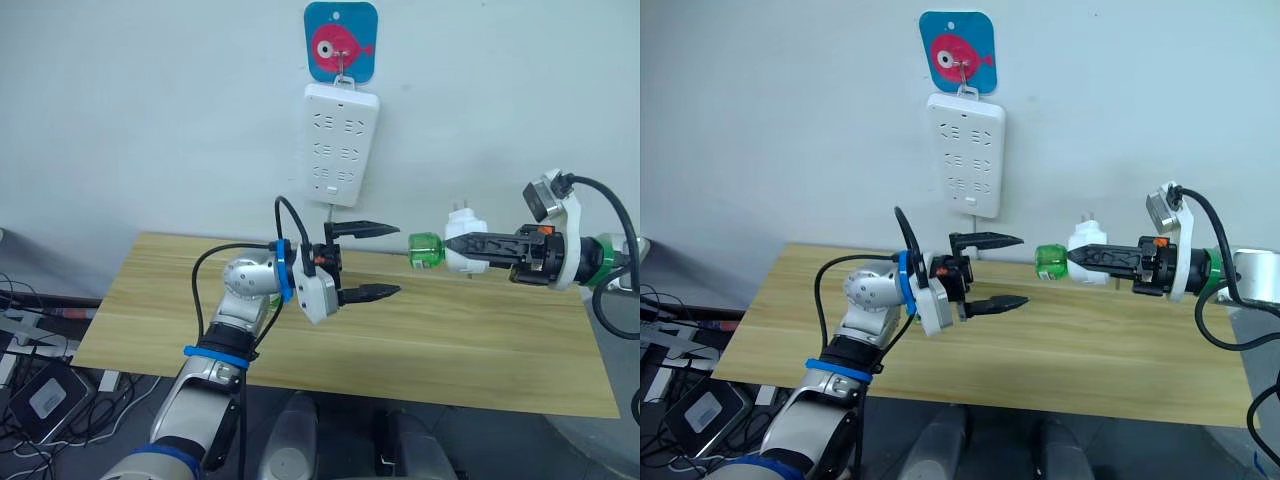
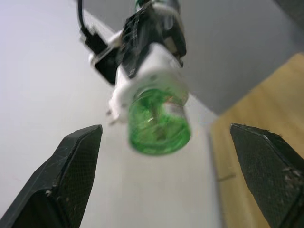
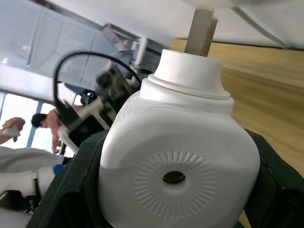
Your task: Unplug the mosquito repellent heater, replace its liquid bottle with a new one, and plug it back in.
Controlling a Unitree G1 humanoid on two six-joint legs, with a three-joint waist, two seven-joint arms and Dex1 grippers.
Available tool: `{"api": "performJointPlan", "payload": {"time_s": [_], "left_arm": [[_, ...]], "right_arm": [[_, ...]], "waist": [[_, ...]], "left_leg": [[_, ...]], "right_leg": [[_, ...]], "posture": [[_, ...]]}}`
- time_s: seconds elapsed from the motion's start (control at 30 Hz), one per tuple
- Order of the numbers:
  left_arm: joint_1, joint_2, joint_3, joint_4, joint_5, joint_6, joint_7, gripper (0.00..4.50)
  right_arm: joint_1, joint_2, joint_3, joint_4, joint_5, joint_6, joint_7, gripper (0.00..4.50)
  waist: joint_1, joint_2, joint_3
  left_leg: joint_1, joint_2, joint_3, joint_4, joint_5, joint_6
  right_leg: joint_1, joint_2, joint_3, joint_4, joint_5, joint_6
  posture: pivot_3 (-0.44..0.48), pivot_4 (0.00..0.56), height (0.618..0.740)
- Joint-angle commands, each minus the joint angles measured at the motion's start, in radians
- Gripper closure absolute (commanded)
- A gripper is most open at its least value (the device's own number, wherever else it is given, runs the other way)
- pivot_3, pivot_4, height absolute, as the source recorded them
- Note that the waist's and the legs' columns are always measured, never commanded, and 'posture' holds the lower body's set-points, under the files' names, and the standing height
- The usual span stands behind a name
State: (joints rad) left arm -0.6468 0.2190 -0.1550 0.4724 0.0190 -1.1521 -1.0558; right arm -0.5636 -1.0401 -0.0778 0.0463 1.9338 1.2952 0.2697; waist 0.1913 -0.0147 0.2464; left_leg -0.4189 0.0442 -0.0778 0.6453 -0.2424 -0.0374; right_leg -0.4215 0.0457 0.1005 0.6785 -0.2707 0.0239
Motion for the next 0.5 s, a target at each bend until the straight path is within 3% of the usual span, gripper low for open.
{"api": "performJointPlan", "payload": {"time_s": [0.03,0.43,0.5], "left_arm": [[-0.053,-0.021,0.021,0.072,0.126,-0.139,0.144,0.02],[-0.175,-0.020,0.041,0.193,0.463,-0.236,0.543,0.02],[-0.183,-0.011,0.025,0.200,0.482,-0.253,0.585,0.42]], "right_arm": [[-0.027,0.010,-0.024,-0.021,0.038,0.005,0.001,1.35],[-0.029,0.026,-0.028,-0.053,0.038,0.014,0.001,1.35],[-0.030,0.028,-0.028,-0.051,0.038,0.012,-0.002,1.35]], "waist": [[0.005,0.000,0.000],[0.026,0.000,0.000],[0.026,0.000,0.000]], "left_leg": [[0.000,0.000,0.000,0.000,0.000,0.000],[0.000,0.000,-0.001,0.000,0.000,0.000],[0.000,0.000,-0.001,0.000,0.000,0.000]], "right_leg": [[0.000,0.000,0.000,0.000,0.000,0.000],[0.000,0.000,-0.002,0.002,0.001,0.000],[0.000,0.000,-0.002,0.002,0.001,0.000]], "posture": [[0.286,0.222,0.740],[0.276,0.208,0.740],[0.273,0.208,0.740]]}}
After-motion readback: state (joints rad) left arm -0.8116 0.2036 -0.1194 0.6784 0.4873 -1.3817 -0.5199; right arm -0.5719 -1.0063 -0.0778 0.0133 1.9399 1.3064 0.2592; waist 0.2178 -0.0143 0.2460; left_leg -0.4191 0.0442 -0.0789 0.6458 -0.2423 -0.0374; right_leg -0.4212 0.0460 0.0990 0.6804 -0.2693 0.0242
